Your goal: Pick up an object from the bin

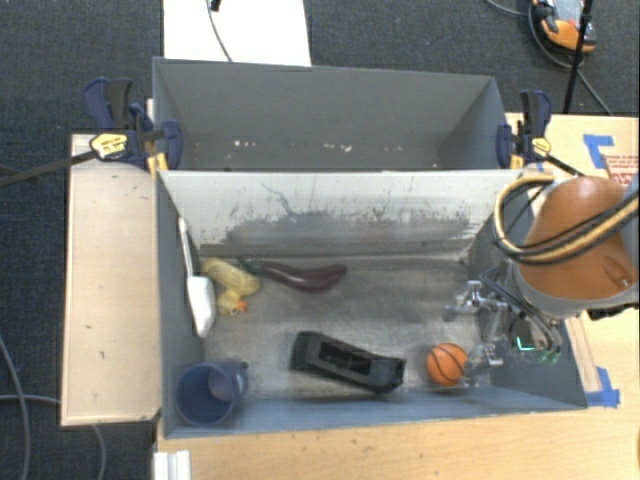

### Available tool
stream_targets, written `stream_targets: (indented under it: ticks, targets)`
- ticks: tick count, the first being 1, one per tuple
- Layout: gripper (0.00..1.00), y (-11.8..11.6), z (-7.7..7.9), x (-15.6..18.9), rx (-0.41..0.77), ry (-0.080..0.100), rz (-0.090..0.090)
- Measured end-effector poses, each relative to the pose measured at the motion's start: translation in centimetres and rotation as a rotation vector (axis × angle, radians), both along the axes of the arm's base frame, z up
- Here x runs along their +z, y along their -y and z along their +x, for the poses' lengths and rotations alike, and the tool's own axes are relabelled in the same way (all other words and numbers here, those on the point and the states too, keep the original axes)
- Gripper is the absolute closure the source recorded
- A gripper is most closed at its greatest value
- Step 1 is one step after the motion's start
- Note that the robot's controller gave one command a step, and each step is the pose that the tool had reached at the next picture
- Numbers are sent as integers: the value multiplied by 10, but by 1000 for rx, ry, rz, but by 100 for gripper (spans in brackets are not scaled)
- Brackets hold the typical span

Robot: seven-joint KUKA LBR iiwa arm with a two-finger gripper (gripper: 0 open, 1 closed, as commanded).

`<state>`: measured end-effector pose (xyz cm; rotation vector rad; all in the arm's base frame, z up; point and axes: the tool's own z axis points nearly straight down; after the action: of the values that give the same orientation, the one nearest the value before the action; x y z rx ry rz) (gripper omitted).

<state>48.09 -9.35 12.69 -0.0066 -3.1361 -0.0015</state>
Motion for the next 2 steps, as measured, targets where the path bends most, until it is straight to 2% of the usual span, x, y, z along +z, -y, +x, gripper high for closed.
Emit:
stream_targets:
  ticks: [1, 2]
  targets:
    - [0, 0, 2, 4, 3, 8, -1]
    - [100, -29, -2, -50, 430, 7, -1]
